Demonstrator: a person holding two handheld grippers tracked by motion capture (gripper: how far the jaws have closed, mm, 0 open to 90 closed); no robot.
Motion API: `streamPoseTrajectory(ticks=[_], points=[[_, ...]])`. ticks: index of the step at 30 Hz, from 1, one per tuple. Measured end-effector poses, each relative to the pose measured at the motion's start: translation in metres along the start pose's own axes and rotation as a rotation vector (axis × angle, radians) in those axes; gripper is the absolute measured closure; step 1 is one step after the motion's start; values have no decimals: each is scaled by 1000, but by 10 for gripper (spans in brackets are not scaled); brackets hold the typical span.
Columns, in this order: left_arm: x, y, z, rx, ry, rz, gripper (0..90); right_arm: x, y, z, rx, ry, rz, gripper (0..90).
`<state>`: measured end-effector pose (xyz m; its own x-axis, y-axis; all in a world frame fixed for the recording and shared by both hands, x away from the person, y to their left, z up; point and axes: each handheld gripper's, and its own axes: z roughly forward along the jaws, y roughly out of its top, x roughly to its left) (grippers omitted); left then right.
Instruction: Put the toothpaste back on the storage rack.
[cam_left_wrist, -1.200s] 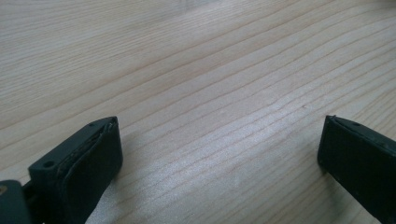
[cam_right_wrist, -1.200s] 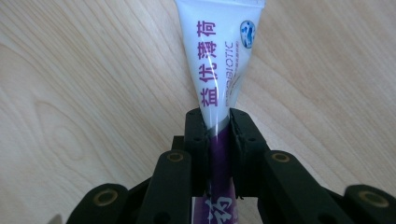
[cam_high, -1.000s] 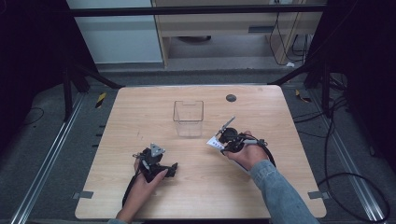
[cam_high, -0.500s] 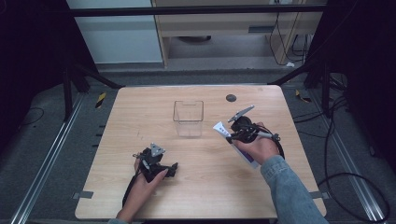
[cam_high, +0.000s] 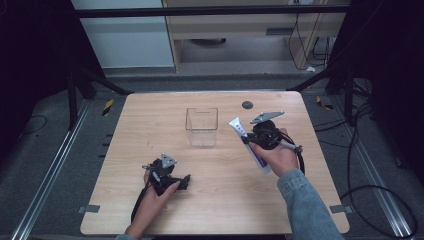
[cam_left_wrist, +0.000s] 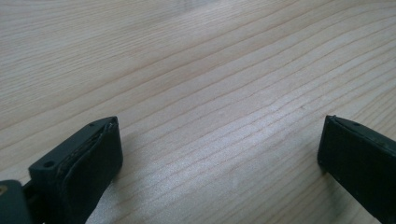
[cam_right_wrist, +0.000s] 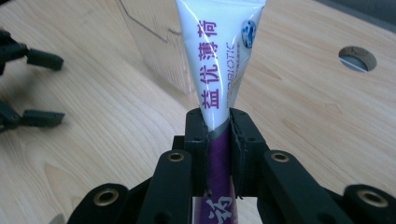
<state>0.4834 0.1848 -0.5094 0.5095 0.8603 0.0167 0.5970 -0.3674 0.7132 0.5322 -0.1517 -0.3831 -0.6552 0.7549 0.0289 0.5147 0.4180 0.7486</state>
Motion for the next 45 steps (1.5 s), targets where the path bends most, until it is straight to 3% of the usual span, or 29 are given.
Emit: streamPoseTrajectory(ticks=[5,10,31,45], points=[[0,0,0,0,0,-1,0,5,3,2,-65,-9,-1,788],[0,0,0,0,1,0,0,8,6,1,-163,24,12,788],[-1,-1,-1,3,-1,3,0,38,41,1,-237,-77,0,787],[-1,-1,-1,2,-1,6,0,50,76,-7,-293,-80,-7,787]])
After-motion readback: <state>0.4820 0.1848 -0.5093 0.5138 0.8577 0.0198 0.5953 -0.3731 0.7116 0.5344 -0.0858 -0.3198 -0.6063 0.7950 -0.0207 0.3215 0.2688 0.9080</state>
